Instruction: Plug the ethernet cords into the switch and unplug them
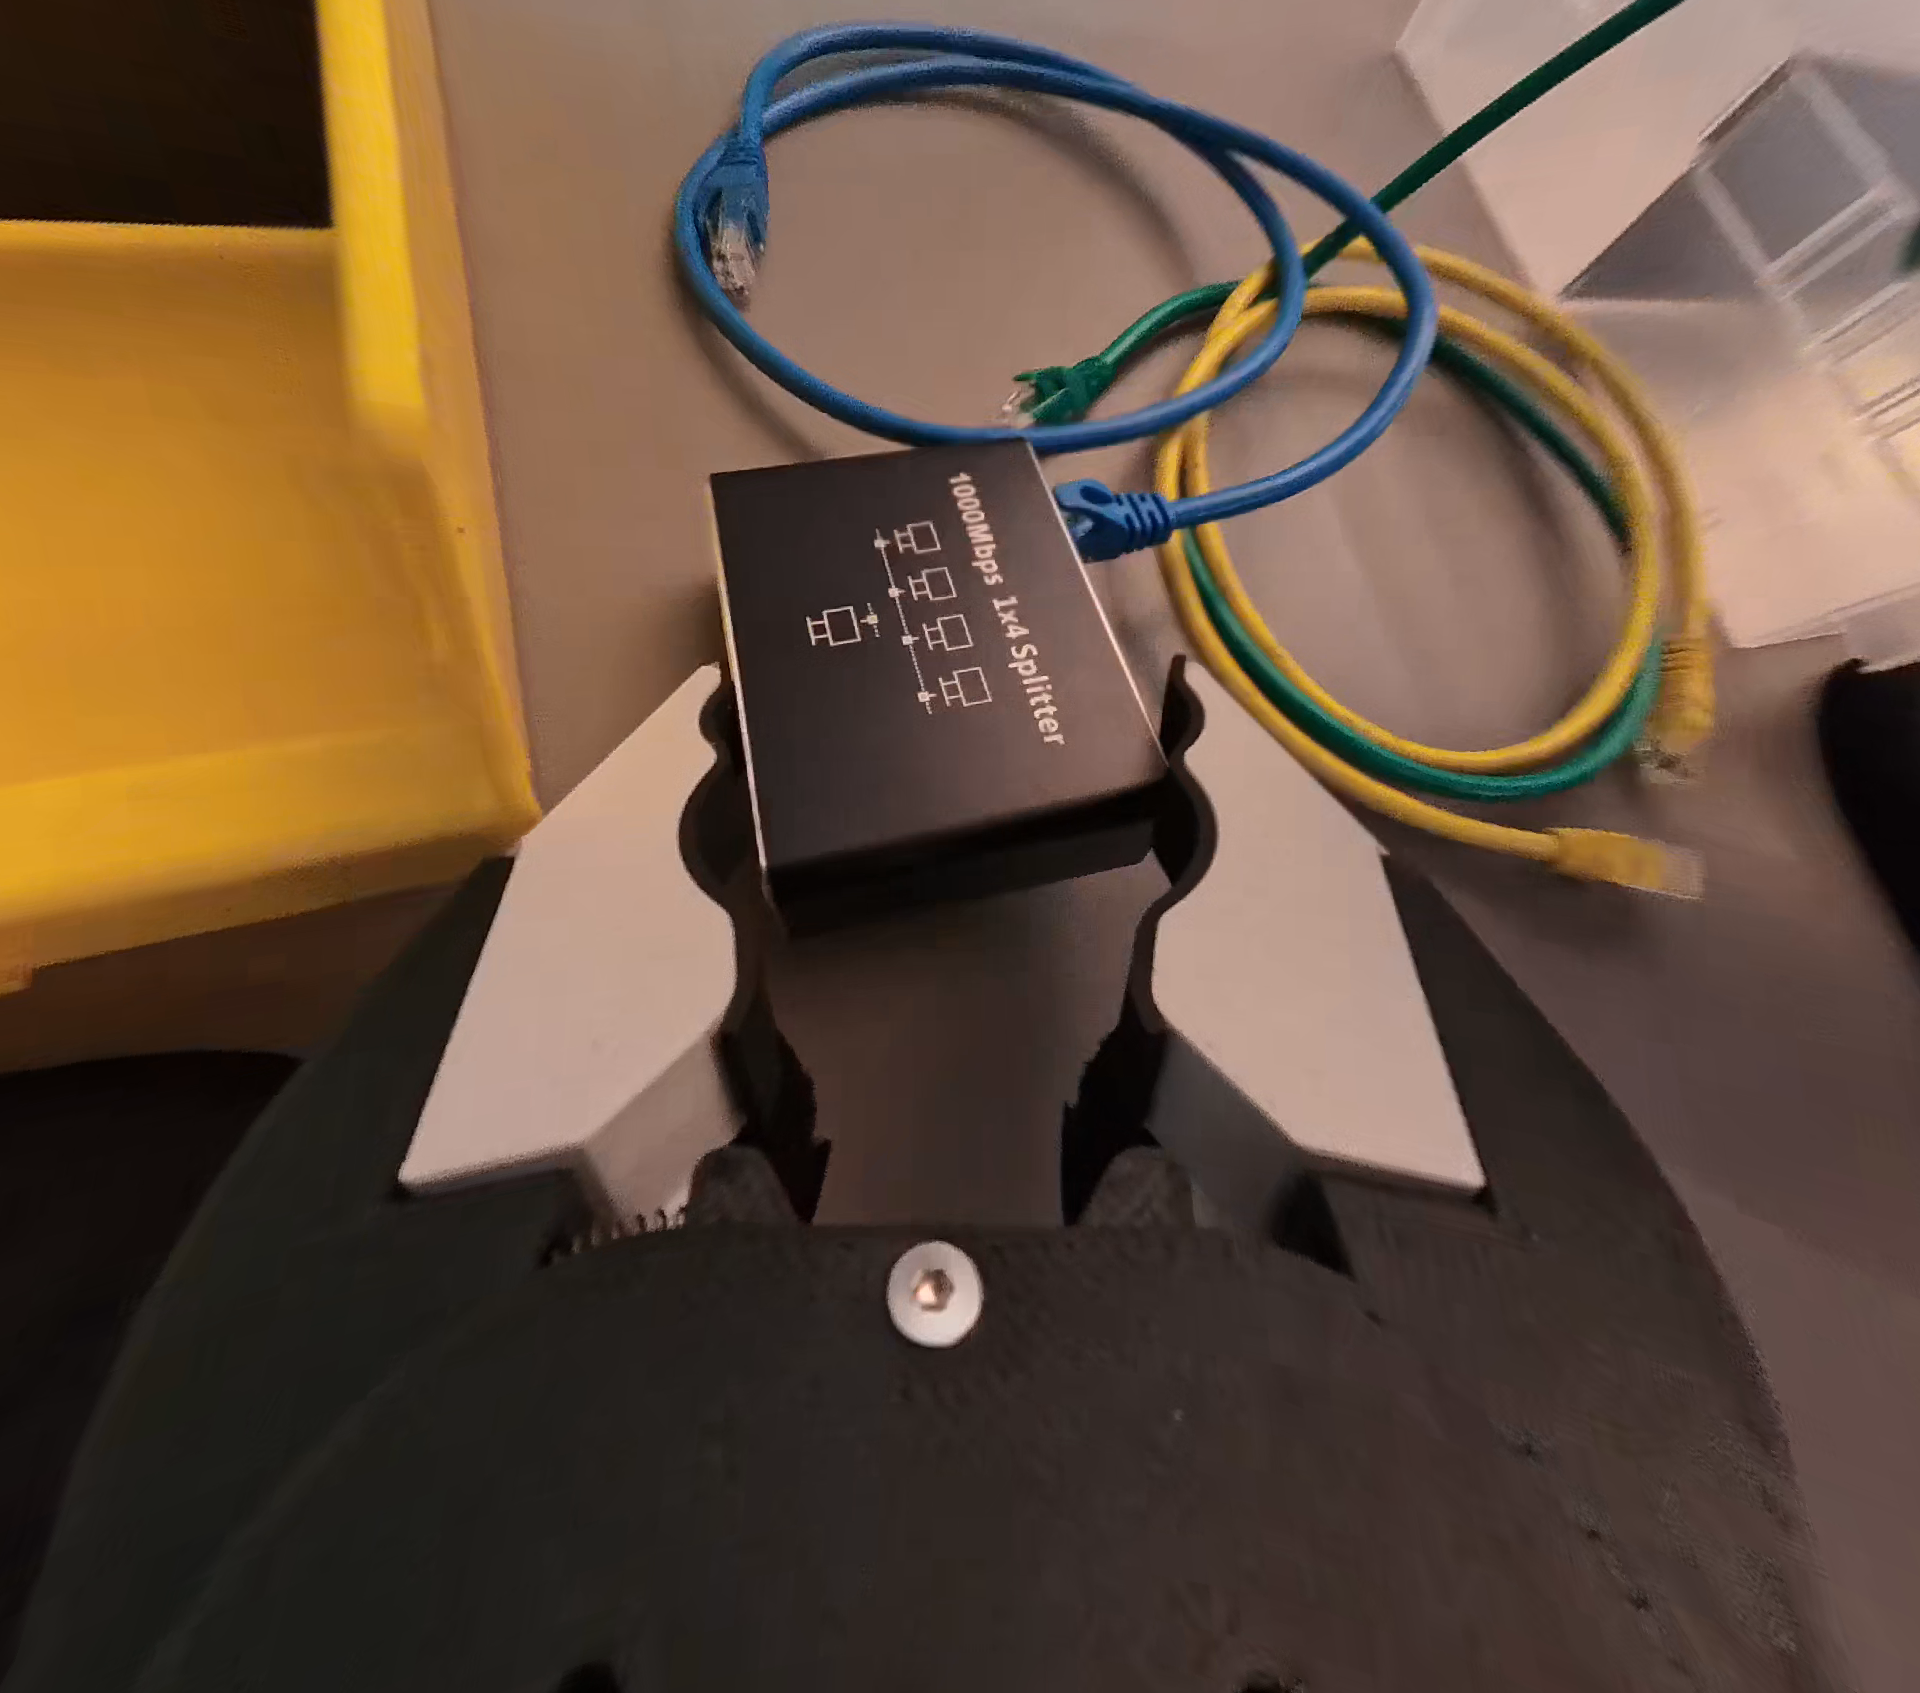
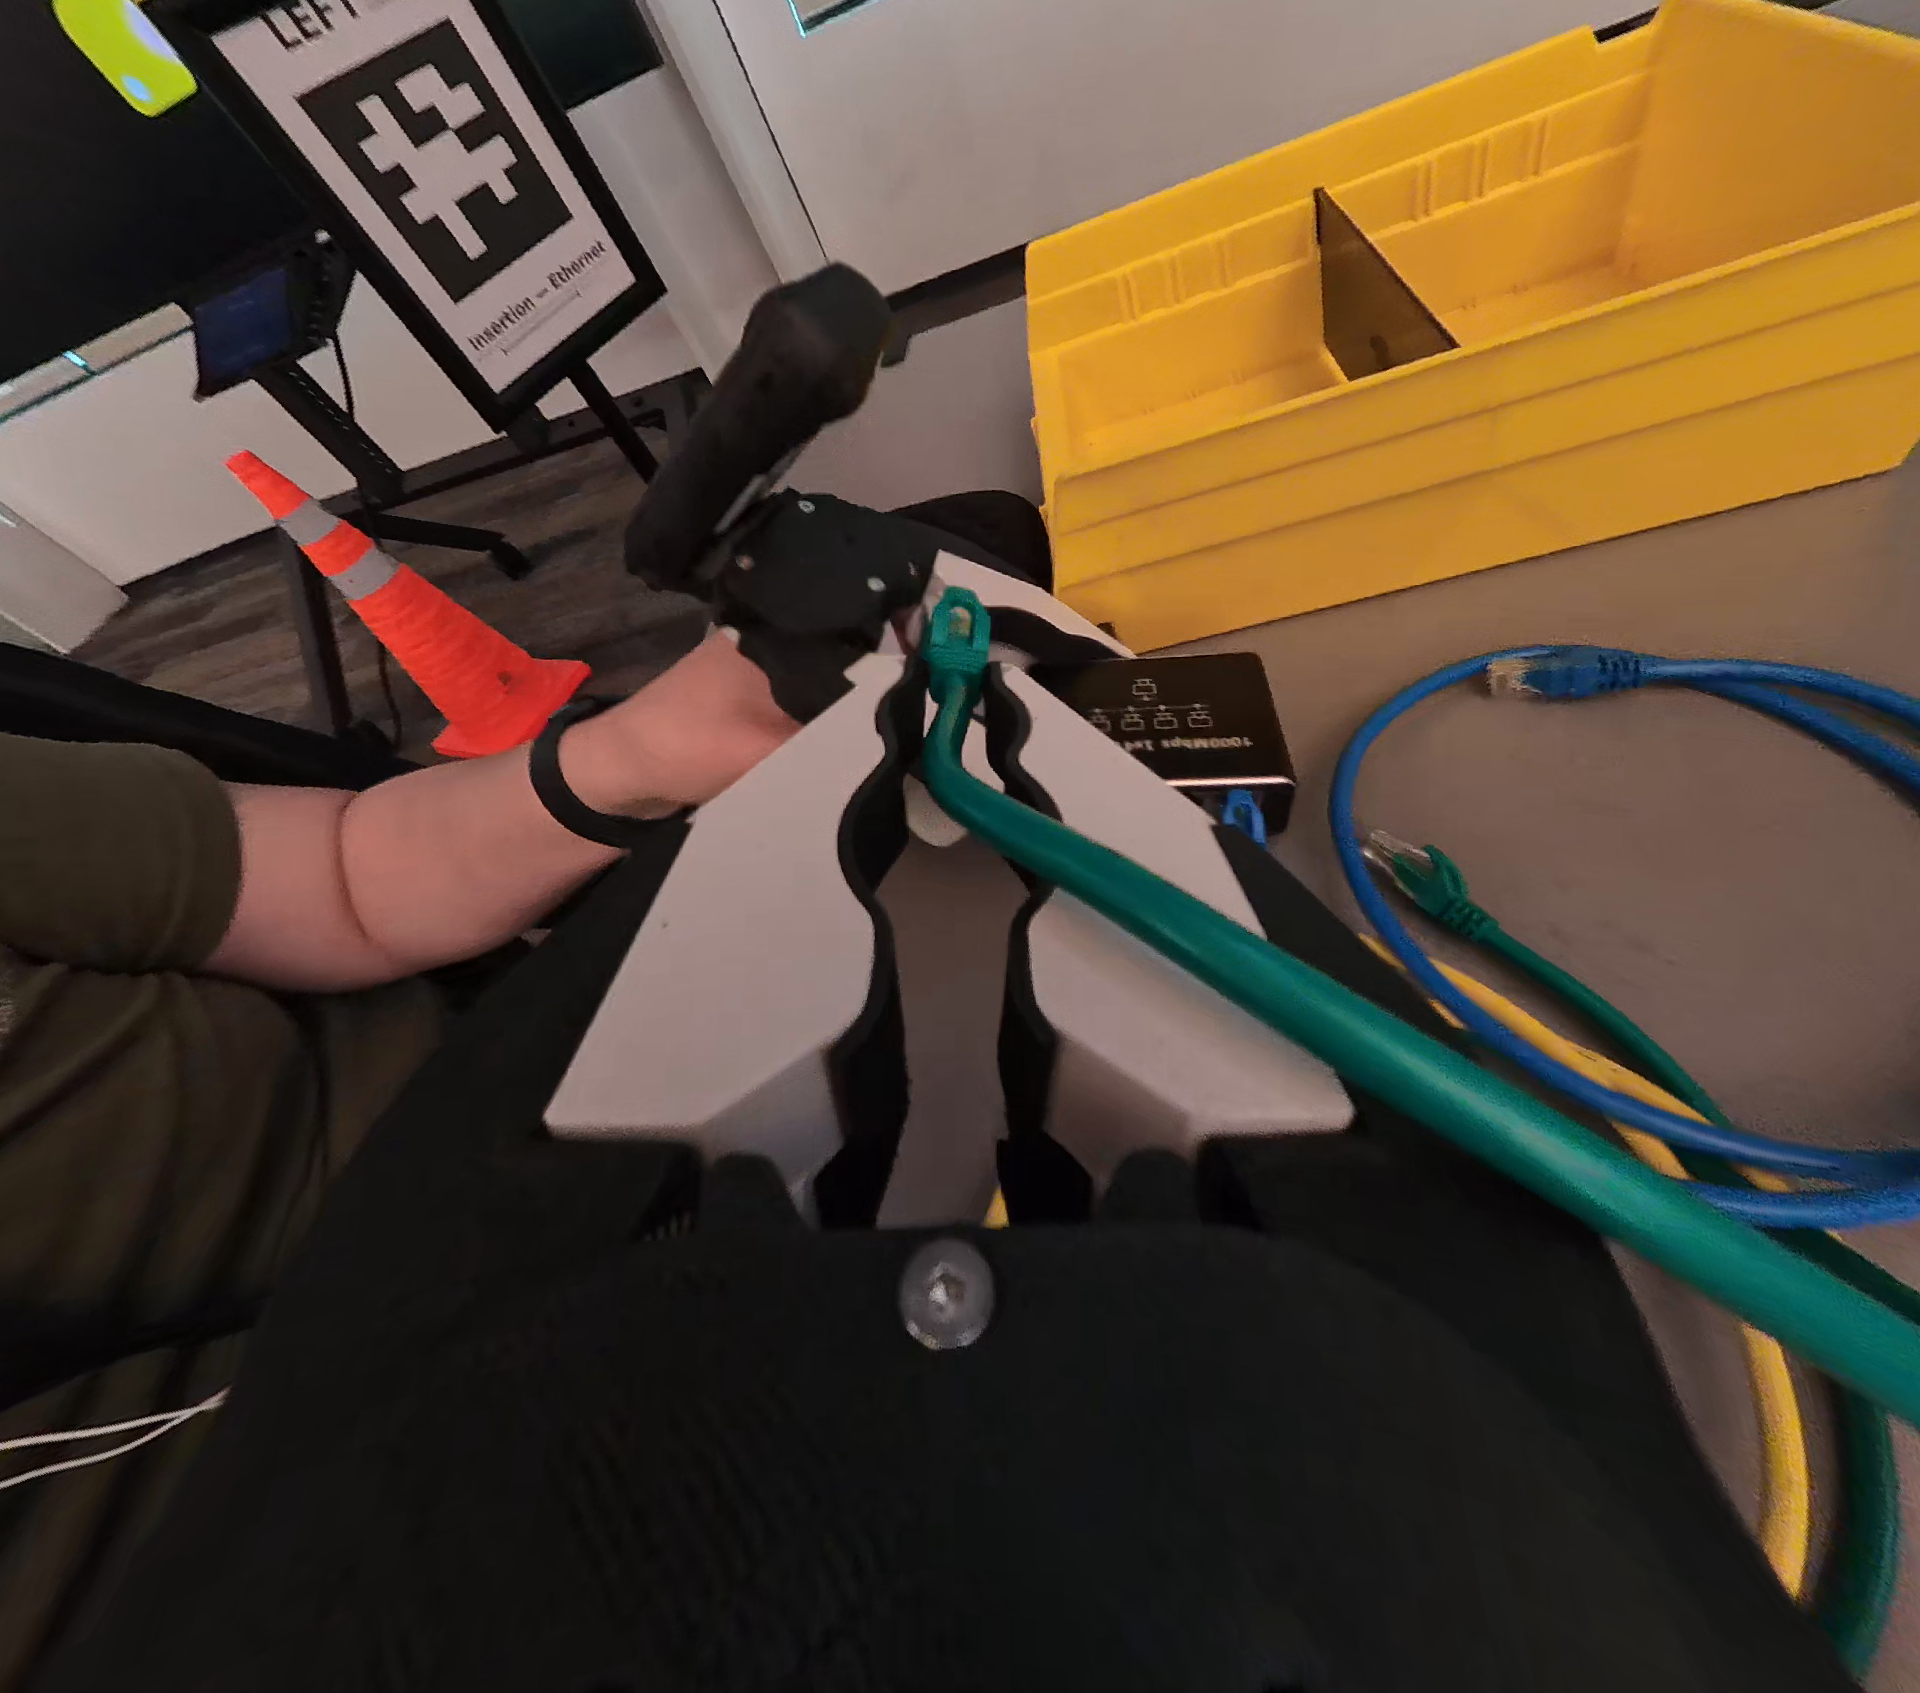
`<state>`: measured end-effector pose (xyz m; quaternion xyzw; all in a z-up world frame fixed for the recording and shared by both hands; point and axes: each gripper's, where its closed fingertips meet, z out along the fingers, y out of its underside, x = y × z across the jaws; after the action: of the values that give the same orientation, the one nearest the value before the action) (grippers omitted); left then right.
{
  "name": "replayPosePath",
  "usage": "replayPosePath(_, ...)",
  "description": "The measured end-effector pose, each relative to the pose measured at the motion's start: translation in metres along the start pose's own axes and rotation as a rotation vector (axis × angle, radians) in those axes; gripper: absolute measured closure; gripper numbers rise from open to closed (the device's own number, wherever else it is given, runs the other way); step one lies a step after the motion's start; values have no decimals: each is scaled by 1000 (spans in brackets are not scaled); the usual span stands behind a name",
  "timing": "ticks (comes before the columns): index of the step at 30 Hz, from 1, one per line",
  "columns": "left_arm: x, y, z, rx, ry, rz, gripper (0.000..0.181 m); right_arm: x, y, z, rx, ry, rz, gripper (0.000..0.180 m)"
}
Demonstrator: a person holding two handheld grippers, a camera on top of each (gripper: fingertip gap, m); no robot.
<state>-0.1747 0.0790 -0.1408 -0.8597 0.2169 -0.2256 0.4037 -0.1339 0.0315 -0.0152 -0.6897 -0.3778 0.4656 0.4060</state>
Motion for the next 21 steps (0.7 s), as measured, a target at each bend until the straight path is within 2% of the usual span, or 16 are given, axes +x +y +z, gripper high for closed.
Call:
replayPosePath(5,12,-6,-16,49,183,-159,102,3,9,6,-55,47,-38,170)
replayPosePath(8,18,-1,-21,30,232,-121,102,4,11,8,-67,62,-48,170)
replayPosePath(16,10,41,-20,-153,8,270,101,6,13,9,-71,64,-42,169)
replayPosePath(21,6,44,-21,-197,-50,303,97,7,16,11,-91,72,-53,170)
